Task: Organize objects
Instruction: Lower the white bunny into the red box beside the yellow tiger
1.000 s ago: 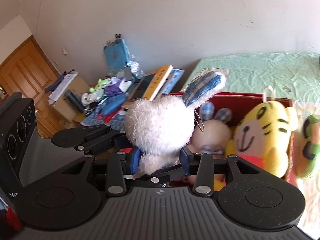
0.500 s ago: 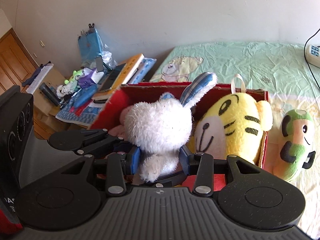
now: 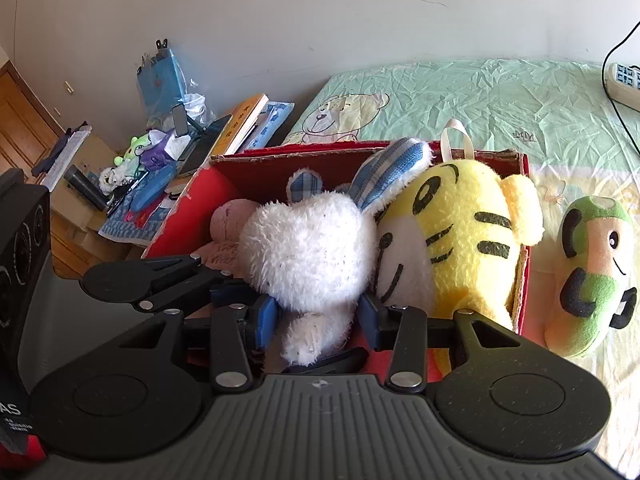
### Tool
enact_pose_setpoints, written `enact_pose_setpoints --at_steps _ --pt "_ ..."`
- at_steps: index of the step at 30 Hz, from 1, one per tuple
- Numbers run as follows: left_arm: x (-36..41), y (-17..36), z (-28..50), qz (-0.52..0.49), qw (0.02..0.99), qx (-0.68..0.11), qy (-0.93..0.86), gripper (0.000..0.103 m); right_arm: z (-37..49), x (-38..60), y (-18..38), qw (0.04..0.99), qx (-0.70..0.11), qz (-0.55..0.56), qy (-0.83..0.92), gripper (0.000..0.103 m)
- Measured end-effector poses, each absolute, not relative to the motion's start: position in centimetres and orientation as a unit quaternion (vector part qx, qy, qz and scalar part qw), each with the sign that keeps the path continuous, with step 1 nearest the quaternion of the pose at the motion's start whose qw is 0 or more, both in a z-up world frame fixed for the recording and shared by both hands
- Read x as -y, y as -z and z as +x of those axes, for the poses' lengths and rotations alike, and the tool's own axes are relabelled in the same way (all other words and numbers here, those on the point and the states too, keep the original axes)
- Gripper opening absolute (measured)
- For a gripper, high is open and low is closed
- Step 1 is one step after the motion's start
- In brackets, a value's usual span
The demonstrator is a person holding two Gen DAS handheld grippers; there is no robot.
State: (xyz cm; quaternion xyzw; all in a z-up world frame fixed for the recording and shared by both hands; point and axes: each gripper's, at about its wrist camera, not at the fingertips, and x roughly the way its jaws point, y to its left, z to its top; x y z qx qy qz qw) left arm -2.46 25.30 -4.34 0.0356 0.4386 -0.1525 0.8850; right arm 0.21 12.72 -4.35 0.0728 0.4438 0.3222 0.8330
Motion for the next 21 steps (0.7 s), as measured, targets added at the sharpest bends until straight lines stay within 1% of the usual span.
enact_pose_setpoints --at_steps 2,6,13,21 --pt "-25.3 4.3 -2.4 0.037 0.885 -0.439 0.152 0.066 0.1 -12.6 4.3 0.834 -0.442 0.075 -0.322 0.044" --pt "-25.3 4.3 -2.4 0.039 0.884 -0.441 0.149 0.069 0.0 -12.6 4.3 0.836 -0.44 0.078 -0.32 0.043" --pt "-25.3 4.5 -2.3 0.043 0.882 -0.45 0.133 0.08 -0.5 -12.4 3.9 0.838 -0.435 0.084 -0.319 0.046" --pt "-25.2 4.5 -2.3 0.048 0.881 -0.456 0.116 0.083 -1.0 -11.5 3.7 0.84 -0.428 0.112 -0.313 0.047"
